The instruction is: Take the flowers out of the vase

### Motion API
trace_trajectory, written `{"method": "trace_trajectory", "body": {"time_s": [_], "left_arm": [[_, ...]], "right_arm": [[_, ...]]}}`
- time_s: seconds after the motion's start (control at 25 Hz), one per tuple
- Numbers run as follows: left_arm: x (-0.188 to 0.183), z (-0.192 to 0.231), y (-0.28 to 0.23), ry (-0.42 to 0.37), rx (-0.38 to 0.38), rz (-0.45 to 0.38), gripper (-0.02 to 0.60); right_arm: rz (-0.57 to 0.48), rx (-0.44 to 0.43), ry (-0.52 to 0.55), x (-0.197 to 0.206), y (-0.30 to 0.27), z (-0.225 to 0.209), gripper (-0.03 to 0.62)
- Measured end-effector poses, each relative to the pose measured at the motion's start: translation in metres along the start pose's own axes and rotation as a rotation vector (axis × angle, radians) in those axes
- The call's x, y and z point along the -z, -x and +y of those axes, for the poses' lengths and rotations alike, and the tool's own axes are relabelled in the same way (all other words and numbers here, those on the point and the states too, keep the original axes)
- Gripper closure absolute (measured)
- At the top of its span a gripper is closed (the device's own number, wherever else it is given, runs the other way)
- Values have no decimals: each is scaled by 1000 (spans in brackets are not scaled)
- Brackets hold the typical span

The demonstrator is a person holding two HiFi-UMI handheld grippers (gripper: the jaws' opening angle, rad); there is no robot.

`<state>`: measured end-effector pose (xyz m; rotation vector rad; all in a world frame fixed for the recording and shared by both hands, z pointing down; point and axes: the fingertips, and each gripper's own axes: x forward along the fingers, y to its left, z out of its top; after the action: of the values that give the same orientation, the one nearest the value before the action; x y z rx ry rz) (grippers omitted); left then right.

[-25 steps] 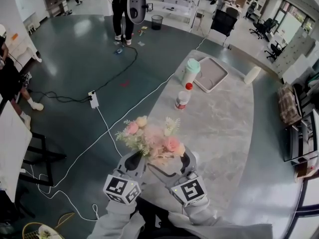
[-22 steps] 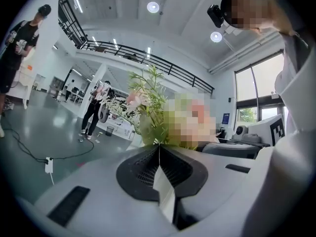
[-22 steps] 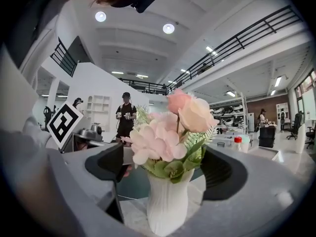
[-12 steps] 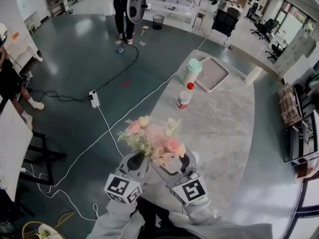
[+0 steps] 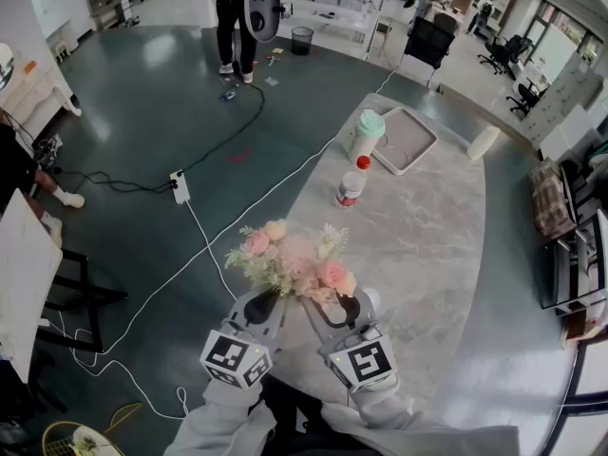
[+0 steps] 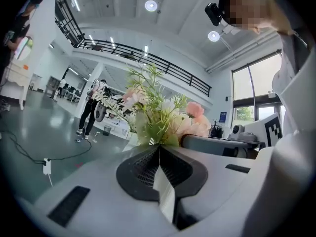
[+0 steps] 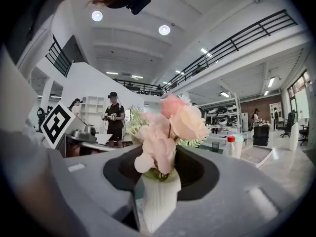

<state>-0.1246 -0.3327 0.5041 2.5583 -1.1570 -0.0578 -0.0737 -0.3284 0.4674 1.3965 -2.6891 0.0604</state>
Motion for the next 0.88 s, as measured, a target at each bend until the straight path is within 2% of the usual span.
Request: {"method": "trace_trajectory", "body": {"time_s": [0.52, 0.88], "left_arm": [[-1, -3, 0, -4, -2, 11, 577], [-4, -5, 2, -5, -10, 8, 577]], "right_arm": [[15, -1, 8, -3, -1, 2, 538], [-2, 29, 38, -8, 1, -3, 560]]}}
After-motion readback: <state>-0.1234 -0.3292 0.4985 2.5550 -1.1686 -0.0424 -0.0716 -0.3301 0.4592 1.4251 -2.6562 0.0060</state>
